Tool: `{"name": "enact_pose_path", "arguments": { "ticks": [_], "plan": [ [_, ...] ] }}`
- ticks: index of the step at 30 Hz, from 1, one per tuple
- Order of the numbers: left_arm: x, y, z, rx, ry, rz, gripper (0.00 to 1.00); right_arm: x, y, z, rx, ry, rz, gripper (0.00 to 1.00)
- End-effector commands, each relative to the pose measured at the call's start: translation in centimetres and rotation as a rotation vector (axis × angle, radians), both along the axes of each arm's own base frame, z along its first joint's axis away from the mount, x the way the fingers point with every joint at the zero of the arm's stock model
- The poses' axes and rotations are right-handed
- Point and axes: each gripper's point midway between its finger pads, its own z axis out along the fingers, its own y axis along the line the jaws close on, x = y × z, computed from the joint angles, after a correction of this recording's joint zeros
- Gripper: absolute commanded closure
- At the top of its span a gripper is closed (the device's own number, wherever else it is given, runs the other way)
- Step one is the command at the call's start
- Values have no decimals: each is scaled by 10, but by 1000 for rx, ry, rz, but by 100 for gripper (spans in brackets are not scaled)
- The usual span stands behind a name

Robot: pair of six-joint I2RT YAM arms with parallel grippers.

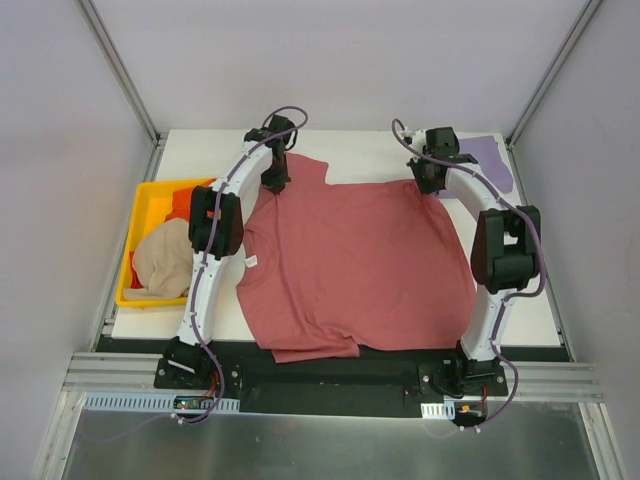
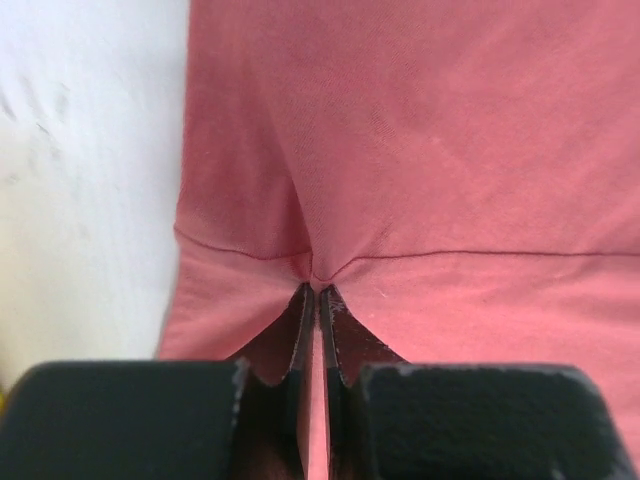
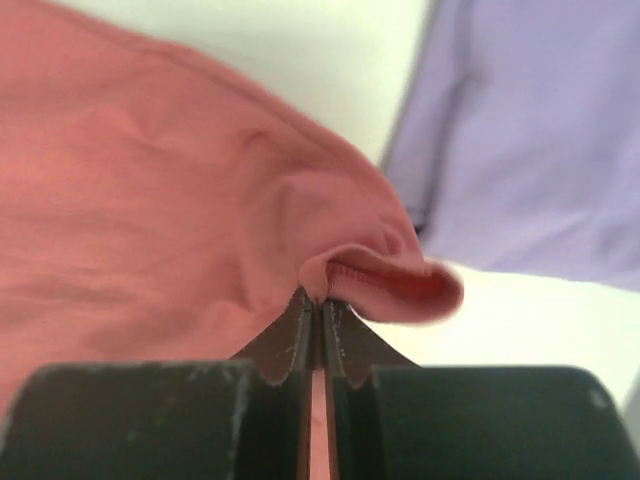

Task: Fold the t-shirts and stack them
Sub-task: Flatten out the tshirt

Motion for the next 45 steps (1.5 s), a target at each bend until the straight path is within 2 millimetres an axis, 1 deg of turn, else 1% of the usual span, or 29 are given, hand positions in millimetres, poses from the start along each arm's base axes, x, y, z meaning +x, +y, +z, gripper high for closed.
{"name": "enact_pose_path", "arguments": {
  "ticks": [1, 3, 5, 7, 9, 10, 11, 12, 13, 14, 16, 17, 18, 20, 21, 23, 24, 26, 27, 28, 30, 31, 32, 33, 35, 38, 39, 42, 45],
  "plan": [
    [43, 26, 32, 14, -149, 97, 100, 48, -42, 76, -127, -311, -110, 96],
    [59, 27, 36, -49, -181, 121, 100, 62, -49, 78, -142, -308, -127, 96],
    [78, 24, 40, -104, -242, 123, 100, 77, -57, 70, -144, -289, -153, 95],
    [96, 15, 44, -171, -304, 118, 100, 97, -72, 67, -141, -295, -205, 94],
    [112, 1, 49, -248, -361, 88, 100, 118, -86, 67, -125, -319, -273, 84],
    [120, -4, 53, -271, -388, 83, 100, 129, -92, 69, -112, -340, -304, 81],
    [127, -11, 64, -309, -423, 61, 78, 145, -95, 78, -84, -372, -330, 71],
    [133, -17, 77, -341, -456, 41, 49, 151, -97, 88, -62, -383, -351, 40],
    [135, -22, 92, -371, -484, 22, 30, 152, -94, 96, -42, -382, -358, 8],
    [135, -28, 111, -393, -519, -8, 1, 149, -89, 104, -17, -377, -362, 4],
    [129, -33, 146, -380, -581, -50, 1, 135, -79, 119, 15, -382, -361, 4],
    [122, -36, 161, -360, -601, -90, 1, 124, -72, 127, 32, -393, -353, 4],
    [115, -41, 177, -345, -626, -123, 1, 114, -68, 141, 47, -421, -352, 4],
    [94, -47, 198, -305, -640, -174, 1, 82, -65, 146, 75, -402, -385, 4],
    [81, -48, 213, -288, -654, -192, 1, 66, -64, 150, 96, -392, -404, 4],
    [51, -55, 225, -289, -639, -221, 1, 26, -62, 155, 158, -365, -468, 4],
    [29, -59, 239, -314, -636, -243, 1, 7, -60, 148, 196, -341, -503, 4],
    [-10, -63, 237, -367, -577, -228, 1, -35, -61, 139, 251, -325, -585, 4],
    [-33, -64, 232, -388, -542, -221, 1, -56, -67, 135, 278, -342, -659, 4],
    [-52, -66, 226, -403, -511, -213, 1, -73, -71, 137, 345, -378, -737, 4],
    [-97, -67, 204, -392, -442, -219, 1, -104, -68, 122, 481, -399, -762, 4],
    [-118, -72, 192, -381, -411, -231, 1, -116, -59, 118, 555, -396, -743, 4],
    [-143, -76, 178, -369, -375, -250, 1, -128, -59, 116, 607, -406, -737, 4],
    [-164, -78, 169, -358, -354, -270, 1, -139, -56, 115, 630, -413, -718, 4],
    [-209, -81, 139, -351, -266, -308, 1, -159, -47, 103, 625, -376, -645, 4],
    [-265, -77, 111, -349, -174, -326, 1, -180, -47, 88, 575, -312, -620, 4],
    [-287, -75, 96, -338, -125, -326, 1, -184, -47, 83, 558, -292, -611, 4],
    [-338, -72, 77, -351, -23, -349, 2, -191, -46, 67, 541, -223, -628, 4],
    [-381, -58, 53, -365, 97, -309, 5, -193, -41, 56, 549, -172, -623, 4]
  ]
}}
